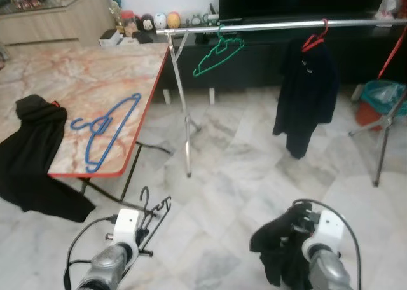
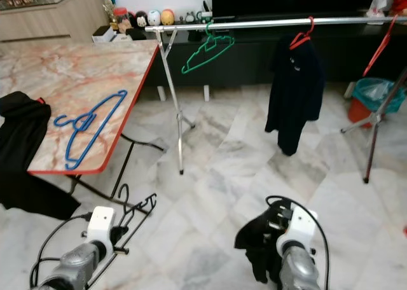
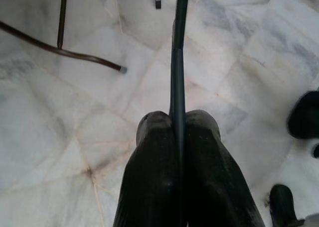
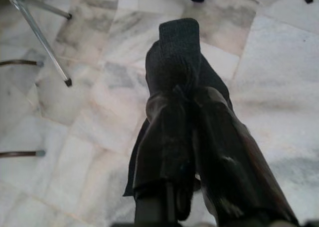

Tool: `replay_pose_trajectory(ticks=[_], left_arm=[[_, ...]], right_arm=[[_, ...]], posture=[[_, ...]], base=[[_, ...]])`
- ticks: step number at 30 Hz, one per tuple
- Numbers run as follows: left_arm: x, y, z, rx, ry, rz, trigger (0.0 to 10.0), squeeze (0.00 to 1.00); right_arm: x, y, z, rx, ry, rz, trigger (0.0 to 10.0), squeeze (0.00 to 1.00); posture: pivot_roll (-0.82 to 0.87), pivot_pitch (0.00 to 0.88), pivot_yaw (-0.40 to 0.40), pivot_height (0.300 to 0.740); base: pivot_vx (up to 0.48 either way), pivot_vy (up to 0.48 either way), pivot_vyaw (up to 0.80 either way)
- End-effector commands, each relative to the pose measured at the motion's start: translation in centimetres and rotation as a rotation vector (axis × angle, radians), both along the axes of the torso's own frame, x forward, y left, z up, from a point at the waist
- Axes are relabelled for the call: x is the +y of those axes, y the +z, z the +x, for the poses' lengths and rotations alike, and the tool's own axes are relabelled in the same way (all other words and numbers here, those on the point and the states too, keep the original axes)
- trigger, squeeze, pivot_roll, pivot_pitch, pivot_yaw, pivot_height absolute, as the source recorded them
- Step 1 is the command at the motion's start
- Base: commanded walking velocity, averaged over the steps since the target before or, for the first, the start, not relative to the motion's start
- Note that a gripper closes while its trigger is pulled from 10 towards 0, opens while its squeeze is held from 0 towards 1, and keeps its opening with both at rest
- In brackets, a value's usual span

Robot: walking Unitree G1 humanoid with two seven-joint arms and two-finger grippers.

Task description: Hang hanger

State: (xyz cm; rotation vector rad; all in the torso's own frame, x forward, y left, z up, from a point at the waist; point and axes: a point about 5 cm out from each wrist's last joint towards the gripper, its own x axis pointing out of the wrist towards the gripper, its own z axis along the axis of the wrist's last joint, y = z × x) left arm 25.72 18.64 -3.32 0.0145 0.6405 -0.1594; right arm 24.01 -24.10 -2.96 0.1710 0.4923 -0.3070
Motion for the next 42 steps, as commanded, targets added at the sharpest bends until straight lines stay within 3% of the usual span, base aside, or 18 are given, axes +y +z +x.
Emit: replay_pose_trajectory(ticks=[1, 24, 32, 42], left_arm=[[0.9, -0.3, -0.5, 0.025, 0.007, 0.025, 10.0, 0.00], [1.0, -0.9, -1.2, 0.063, 0.013, 0.038, 10.0, 0.00], [1.0, -1.0, -1.3, 0.066, 0.015, 0.036, 10.0, 0.00], [0.9, -0.9, -1.1, 0.061, 0.013, 0.032, 10.0, 0.00]], right_arm=[[0.6, 0.6, 0.8, -0.048, 0.017, 0.009, 10.0, 0.00], [1.3, 1.0, 1.5, -0.073, 0.072, 0.007, 10.0, 0.00], [1.7, 1.1, 1.7, -0.089, 0.096, 0.010, 10.0, 0.00], [1.8, 1.3, 1.9, -0.100, 0.104, 0.012, 10.0, 0.00]], posture=[[-0.02, 0.000, 0.078, 0.740], [-0.01, 0.000, 0.076, 0.740], [-0.01, 0.002, 0.075, 0.740], [-0.01, 0.005, 0.075, 0.740]], base=[[0.000, 0.341, 0.00], [0.000, 0.346, 0.00], [0.000, 0.353, 0.75], [0.000, 0.360, 0.00]])
